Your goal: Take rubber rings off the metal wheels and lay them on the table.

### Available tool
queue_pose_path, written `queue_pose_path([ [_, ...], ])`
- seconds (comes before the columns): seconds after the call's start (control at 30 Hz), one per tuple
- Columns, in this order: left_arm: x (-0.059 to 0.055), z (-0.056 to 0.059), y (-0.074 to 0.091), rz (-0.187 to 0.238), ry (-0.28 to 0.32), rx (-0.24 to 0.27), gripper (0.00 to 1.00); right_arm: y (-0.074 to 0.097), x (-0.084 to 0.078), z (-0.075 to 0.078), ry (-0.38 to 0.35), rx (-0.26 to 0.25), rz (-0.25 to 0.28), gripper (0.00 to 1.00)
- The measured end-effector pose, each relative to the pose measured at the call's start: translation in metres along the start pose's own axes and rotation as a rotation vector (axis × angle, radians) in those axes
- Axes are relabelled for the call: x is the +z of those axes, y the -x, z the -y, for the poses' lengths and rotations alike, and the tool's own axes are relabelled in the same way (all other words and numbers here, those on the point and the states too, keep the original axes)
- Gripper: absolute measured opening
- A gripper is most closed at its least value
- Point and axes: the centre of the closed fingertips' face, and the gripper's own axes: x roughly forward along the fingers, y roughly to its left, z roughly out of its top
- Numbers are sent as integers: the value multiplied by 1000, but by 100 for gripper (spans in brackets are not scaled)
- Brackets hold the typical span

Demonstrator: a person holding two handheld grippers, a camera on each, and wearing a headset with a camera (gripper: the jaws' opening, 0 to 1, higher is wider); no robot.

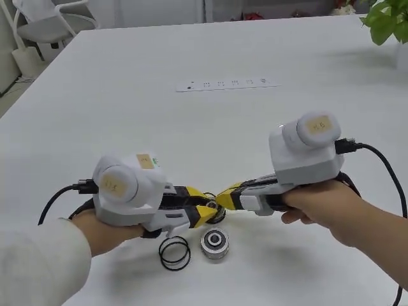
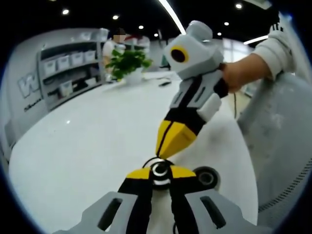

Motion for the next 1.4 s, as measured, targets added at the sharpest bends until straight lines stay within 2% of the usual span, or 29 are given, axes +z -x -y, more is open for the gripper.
queue_pose_path([
  [0.13,3,0,1,-12,-2,-6,14,0,-3,1,-1,-7,-9,0],
  [0.17,4,3,3,-19,-17,-24,14,0,-3,1,-3,-9,-9,0],
  [0.23,9,4,6,-11,-22,-31,15,1,-2,2,-9,-11,-7,0],
  [0.43,23,4,21,6,-27,-55,31,3,1,4,-27,-10,8,0],
  [0.57,35,4,37,17,-26,-63,40,6,6,3,-27,-9,21,0],
  [0.67,45,0,54,30,-31,-45,45,9,11,2,-38,-5,40,0],
  [0.73,49,2,62,38,1,-58,53,10,14,2,-44,-4,54,0],
  [0.77,54,4,68,51,43,-70,57,10,15,2,-49,-1,61,0],
  [0.83,60,4,78,58,39,-71,64,10,18,-1,-57,9,68,0],
  [0.97,69,7,101,70,15,-61,68,9,23,-11,-46,32,77,0],
  [1.13,69,7,128,83,8,-25,74,8,27,-23,-49,67,82,0],
  [1.4,62,12,171,101,7,39,80,4,28,-41,-59,123,76,0],
])
